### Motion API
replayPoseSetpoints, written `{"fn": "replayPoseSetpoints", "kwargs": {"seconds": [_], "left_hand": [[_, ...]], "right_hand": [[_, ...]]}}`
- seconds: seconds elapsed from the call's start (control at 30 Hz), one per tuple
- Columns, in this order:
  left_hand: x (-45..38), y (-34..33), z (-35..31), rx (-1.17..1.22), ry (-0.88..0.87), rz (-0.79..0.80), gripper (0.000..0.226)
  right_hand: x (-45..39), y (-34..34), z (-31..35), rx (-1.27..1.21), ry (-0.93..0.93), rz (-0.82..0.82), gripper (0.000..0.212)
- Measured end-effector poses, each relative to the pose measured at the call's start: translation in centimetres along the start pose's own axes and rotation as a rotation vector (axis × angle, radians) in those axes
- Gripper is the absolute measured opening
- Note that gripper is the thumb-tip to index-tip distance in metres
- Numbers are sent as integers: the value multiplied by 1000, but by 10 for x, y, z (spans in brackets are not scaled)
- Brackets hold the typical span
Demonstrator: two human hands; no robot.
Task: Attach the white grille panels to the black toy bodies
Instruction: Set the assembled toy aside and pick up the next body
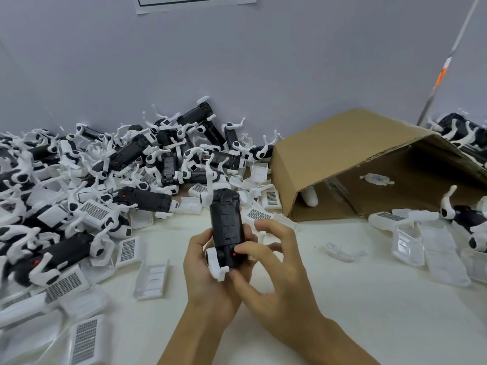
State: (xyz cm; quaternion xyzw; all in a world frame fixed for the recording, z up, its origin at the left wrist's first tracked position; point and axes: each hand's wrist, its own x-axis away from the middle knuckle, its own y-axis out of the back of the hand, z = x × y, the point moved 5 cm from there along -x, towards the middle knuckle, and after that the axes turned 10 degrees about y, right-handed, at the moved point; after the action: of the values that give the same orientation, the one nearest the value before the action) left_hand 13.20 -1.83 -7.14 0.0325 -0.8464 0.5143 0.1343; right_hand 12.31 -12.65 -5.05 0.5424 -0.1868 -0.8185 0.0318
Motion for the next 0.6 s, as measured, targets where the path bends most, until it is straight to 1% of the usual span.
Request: {"fn": "replayPoseSetpoints", "kwargs": {"seconds": [0.17, 0.3, 0.37, 0.4, 0.53, 0.6], "left_hand": [[-2, 7, 0, -19, -13, -79, 43], [-1, 5, 2, -2, -10, -14, 39], [-1, 6, 2, 3, -12, -32, 39], [-2, 5, 2, -6, -15, -29, 40], [1, -4, 2, -29, -15, 71, 41], [0, -5, 1, -26, -15, 77, 41]], "right_hand": [[2, -4, 1, -48, 1, 29, 20], [2, -2, 3, -71, 28, -4, 11], [1, -1, 3, -64, 40, -6, 8], [2, -1, 3, -56, 33, -6, 8], [2, 1, 5, 5, 0, -47, 15], [3, 2, 6, 26, -18, -60, 15]]}}
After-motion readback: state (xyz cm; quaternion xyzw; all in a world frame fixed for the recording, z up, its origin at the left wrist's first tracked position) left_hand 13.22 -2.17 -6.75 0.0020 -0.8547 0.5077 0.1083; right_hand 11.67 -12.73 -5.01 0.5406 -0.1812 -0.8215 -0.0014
